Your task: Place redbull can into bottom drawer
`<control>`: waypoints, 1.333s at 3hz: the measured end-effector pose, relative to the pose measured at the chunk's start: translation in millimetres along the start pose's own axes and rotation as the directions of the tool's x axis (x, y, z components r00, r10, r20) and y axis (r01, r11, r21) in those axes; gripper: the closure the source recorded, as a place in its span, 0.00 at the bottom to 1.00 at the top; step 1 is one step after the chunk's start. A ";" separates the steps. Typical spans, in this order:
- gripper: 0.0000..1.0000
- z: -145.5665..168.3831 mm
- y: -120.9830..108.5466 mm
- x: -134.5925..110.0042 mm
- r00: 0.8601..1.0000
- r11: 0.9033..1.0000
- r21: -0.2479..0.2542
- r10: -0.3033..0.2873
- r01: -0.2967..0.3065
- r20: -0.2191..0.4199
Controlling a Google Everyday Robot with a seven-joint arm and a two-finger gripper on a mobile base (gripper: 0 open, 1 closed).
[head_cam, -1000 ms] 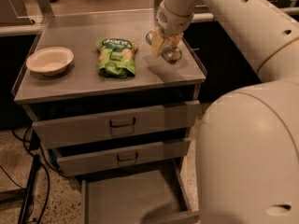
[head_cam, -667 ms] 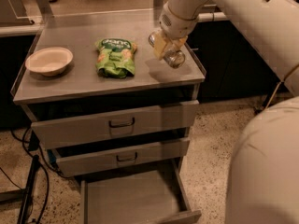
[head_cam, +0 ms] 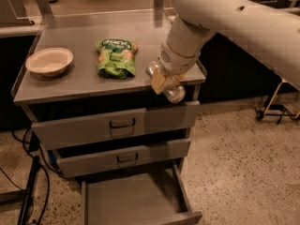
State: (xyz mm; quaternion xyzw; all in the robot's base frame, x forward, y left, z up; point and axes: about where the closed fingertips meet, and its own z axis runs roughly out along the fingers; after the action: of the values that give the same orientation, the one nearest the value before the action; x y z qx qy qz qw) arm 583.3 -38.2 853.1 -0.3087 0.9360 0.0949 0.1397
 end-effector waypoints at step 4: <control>1.00 58.8 45.6 68.8 0.997 0.995 -0.094 0.040 -0.046 -0.064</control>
Offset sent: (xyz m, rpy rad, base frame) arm -0.0202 0.0034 -0.0305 0.0274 0.0092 -0.0090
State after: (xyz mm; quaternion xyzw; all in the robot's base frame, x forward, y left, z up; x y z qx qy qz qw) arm 514.6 -24.6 779.8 -0.2976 0.9408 0.1328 0.0935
